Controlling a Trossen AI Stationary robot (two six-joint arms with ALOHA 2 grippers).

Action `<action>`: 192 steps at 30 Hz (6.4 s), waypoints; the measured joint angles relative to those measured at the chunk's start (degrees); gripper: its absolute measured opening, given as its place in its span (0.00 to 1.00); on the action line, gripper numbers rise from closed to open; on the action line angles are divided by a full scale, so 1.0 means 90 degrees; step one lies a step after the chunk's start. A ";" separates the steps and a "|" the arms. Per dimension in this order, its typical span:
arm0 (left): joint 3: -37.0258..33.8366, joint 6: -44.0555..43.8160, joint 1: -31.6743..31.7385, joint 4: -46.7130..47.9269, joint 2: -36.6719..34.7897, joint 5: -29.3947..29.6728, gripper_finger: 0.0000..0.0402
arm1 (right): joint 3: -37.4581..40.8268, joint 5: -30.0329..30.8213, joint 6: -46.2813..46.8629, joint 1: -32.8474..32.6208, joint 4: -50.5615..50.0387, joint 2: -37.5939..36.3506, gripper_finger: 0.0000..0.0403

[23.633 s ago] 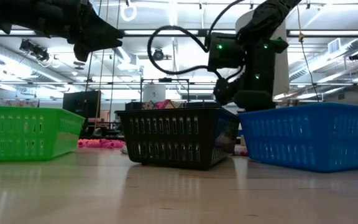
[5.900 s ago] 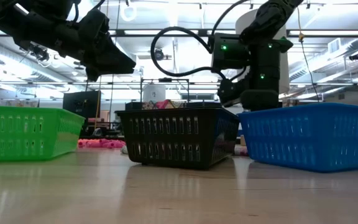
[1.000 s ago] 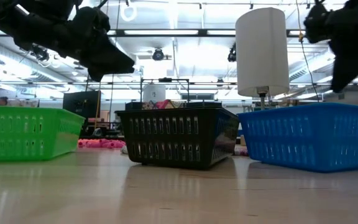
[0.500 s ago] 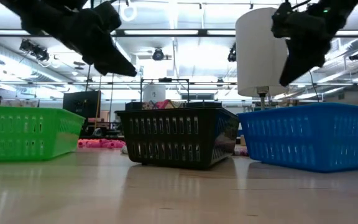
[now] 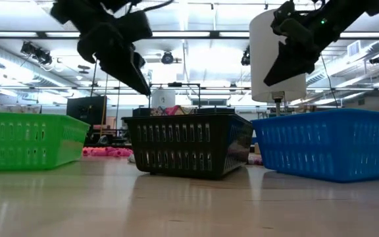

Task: Sort crayons
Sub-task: Put the white crayon into the green bin, then put the black crayon into the right blue bin

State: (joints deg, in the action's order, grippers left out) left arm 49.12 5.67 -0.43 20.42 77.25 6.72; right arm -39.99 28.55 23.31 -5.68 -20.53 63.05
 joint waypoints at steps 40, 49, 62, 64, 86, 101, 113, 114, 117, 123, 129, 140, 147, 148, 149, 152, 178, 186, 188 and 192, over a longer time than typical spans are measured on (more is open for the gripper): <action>0.2160 0.3132 0.0363 0.2783 0.3319 -0.0528 0.35 | 0.0892 -0.0179 -0.0780 0.0023 0.2092 0.0000 0.22; 0.2189 0.3353 0.0342 0.2638 0.3588 -0.0482 0.35 | 0.0892 -0.0190 -0.0761 0.0023 0.2157 0.0007 0.22; 0.2172 0.3393 0.0338 0.2718 0.3660 -0.0493 0.10 | 0.0892 -0.0295 -0.0763 0.0016 0.2159 0.0010 0.22; 0.2169 0.3375 0.0334 0.2718 0.3662 -0.0492 0.05 | 0.0892 -0.0302 -0.0763 0.0016 0.2159 0.0010 0.22; 0.2130 0.1853 -0.0294 0.3491 0.2595 0.1374 0.03 | 0.0892 -0.0301 -0.0722 0.0016 0.2162 0.0012 0.22; 0.2140 0.0354 -0.1165 0.4514 0.1274 0.2496 0.03 | 0.0892 -0.0301 -0.0701 0.0016 0.2180 0.0012 0.22; 0.2108 -0.1546 -0.2514 0.5827 0.0968 0.2600 0.03 | 0.0890 -0.0347 -0.0586 0.0009 0.2158 0.0012 0.22; 0.2053 -0.1701 -0.2624 0.5849 0.0977 0.2583 0.03 | 0.0890 -0.0349 -0.0586 0.0009 0.2165 0.0012 0.22; 0.1876 -0.2079 -0.2993 0.5963 0.0972 0.2440 0.03 | 0.0890 -0.0349 -0.0586 0.0009 0.2171 0.0012 0.22; 0.1457 -0.2674 -0.3546 0.6001 0.0977 0.2104 0.04 | 0.0890 -0.0349 -0.0586 0.0009 0.2178 0.0012 0.22; 0.1356 -0.3193 -0.3766 0.6237 0.0977 0.1521 0.04 | 0.0890 -0.0349 -0.0584 0.0009 0.2178 0.0012 0.22; 0.1356 -0.3280 -0.4312 0.6372 0.0977 0.1395 0.04 | 0.0890 -0.0349 -0.0586 0.0009 0.2176 0.0012 0.22; 0.1356 -0.2687 -0.4318 0.6252 0.0977 0.1457 0.04 | 0.0890 -0.0349 -0.0586 0.0009 0.2173 0.0012 0.22; 0.1356 -0.2606 -0.4294 0.6208 0.0977 0.1460 0.04 | 0.0890 -0.0349 -0.0586 0.0009 0.2173 0.0012 0.22; 0.1356 -0.2512 -0.4267 0.6186 0.0977 0.1460 0.04 | 0.0890 -0.0349 -0.0586 0.0009 0.2173 0.0012 0.22; 0.1316 -0.2336 -0.4175 0.6161 0.0977 0.1457 0.04 | 0.0890 -0.0349 -0.0586 0.0009 0.2173 0.0012 0.22; 0.0238 0.1190 -0.2920 0.3713 0.0996 0.1480 0.04 | 0.0890 -0.0352 -0.0586 0.0009 0.2176 0.0012 0.22; -0.0302 0.1470 -0.2888 0.2964 0.0996 0.1357 0.15 | 0.0890 -0.0352 -0.0584 0.0009 0.2180 0.0012 0.22; -0.0310 0.1460 -0.2888 0.2935 0.1001 0.1355 0.20 | 0.0890 -0.0352 -0.0586 0.0009 0.2178 0.0012 0.22; -0.0271 0.1377 -0.2888 0.2904 0.1001 0.1356 0.30 | 0.0890 -0.0352 -0.0586 0.0009 0.2179 0.0012 0.22</action>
State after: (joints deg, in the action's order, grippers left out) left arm 46.68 18.06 -26.41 46.55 86.26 18.93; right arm -31.99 25.39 18.04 -5.61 -0.92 63.16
